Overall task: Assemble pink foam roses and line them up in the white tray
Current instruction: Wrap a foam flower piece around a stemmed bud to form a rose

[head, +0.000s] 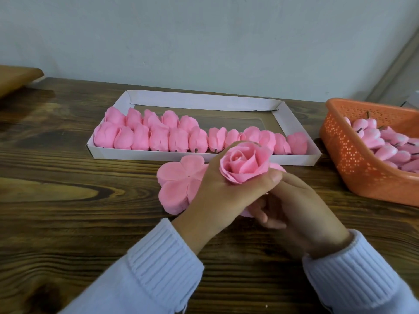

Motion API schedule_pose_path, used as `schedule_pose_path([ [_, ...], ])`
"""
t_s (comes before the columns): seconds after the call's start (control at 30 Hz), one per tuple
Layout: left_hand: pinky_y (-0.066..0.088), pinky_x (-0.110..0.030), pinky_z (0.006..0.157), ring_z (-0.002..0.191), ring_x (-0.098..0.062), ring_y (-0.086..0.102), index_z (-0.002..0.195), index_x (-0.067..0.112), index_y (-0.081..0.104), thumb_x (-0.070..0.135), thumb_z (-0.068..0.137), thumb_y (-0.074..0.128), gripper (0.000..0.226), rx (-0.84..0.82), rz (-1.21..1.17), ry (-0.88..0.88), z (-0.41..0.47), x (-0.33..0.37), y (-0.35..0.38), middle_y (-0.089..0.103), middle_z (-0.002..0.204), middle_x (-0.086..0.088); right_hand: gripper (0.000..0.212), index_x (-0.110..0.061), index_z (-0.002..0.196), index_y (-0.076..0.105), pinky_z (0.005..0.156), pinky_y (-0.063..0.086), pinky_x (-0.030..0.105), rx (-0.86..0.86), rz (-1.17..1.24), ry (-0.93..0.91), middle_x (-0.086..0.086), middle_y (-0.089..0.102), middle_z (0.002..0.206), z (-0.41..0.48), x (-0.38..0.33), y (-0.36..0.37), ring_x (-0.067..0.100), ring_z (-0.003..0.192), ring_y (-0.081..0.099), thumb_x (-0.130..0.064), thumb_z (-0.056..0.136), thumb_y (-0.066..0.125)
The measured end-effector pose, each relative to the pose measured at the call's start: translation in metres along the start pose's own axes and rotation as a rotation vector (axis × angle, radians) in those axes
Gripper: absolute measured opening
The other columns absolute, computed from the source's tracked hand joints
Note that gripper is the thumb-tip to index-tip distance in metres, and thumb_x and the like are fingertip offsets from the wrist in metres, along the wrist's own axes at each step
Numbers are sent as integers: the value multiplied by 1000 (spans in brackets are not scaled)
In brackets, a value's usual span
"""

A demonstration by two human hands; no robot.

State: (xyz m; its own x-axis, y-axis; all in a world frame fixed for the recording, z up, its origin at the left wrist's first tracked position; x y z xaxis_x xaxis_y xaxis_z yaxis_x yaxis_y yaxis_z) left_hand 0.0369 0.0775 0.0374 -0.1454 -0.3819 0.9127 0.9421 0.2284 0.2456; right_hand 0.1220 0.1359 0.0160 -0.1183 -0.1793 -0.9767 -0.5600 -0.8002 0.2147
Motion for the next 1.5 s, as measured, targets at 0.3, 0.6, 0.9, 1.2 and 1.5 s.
schedule_pose_path([
  [0.3, 45, -21, 40, 45, -13, 51, 81, 23, 57, 19, 65, 79, 27, 58, 43, 84, -1, 6, 2, 58, 70, -4, 26, 11, 76, 51, 35, 16, 14, -5, 36, 79, 11, 47, 56, 0, 8, 3, 10, 35, 32, -11, 90, 51],
  [0.6, 50, -21, 66, 71, -6, 59, 78, 15, 59, -3, 71, 69, 21, 23, 161, 164, 0, 15, 3, 61, 74, 6, 41, -8, 86, 74, 29, 29, 12, -196, 434, 217, 8, 50, 59, 0, 8, 17, 11, 41, 54, -32, 57, 89],
  [0.9, 56, -40, 71, 82, -9, 67, 77, 25, 66, 16, 69, 78, 17, 89, 133, 153, -1, 10, 1, 68, 84, 4, 54, -5, 112, 64, 55, 34, 22, -184, 475, 105, 14, 54, 102, 2, 10, 17, 14, 73, 46, -25, 66, 87],
  [1.2, 53, -24, 58, 73, -1, 64, 93, 17, 71, 17, 79, 70, 13, 44, 156, 74, -2, 8, 2, 70, 81, 9, 38, -18, 99, 73, 59, 43, 21, -214, 403, 111, 8, 51, 96, 2, 6, 23, 14, 79, 49, -43, 71, 80],
  [1.5, 50, -16, 76, 87, -5, 67, 86, 14, 71, 9, 80, 70, 7, 59, 151, 142, 0, 5, -1, 71, 87, 7, 50, -19, 113, 69, 92, 49, 35, -265, 475, 127, 5, 64, 116, -1, 4, 26, 21, 111, 58, -41, 70, 81],
])
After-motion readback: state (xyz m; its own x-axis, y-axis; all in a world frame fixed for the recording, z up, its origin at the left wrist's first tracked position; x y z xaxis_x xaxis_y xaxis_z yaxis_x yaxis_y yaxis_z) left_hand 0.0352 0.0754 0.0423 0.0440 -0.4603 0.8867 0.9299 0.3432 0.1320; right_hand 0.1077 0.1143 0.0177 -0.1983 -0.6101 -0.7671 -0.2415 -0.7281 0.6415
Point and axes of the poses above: each hand's wrist, its own z-axis towards the middle knuckle, its own y-axis out of the palm, x = y × z, the point moved 5 cm from there along z, towards the middle knuckle
